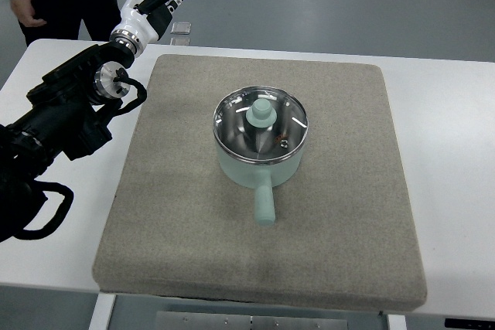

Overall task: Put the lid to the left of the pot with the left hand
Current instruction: 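Raise the left hand and swing it toward the pot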

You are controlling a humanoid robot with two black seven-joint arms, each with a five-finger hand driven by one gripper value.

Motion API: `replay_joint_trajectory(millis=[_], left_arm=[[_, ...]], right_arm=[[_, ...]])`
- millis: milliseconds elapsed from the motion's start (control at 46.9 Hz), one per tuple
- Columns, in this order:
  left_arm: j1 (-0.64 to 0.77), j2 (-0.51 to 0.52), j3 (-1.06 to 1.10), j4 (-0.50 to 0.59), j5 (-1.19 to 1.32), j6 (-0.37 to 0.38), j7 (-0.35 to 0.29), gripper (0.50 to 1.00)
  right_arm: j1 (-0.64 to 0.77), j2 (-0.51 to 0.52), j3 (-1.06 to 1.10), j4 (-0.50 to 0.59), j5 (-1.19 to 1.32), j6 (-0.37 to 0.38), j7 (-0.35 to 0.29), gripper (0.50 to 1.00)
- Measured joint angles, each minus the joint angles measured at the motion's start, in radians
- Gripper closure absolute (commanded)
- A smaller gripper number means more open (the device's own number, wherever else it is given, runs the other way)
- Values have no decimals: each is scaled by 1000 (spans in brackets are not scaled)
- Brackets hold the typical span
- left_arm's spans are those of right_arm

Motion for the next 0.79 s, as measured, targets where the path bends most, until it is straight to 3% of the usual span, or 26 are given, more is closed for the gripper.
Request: replay_joint_trajectory(millis=[790], left_arm=[[-3,-3,-2,-1,-10,0,-18,508]], right_arm=[[0,0,0,0,-1,0,0,576]])
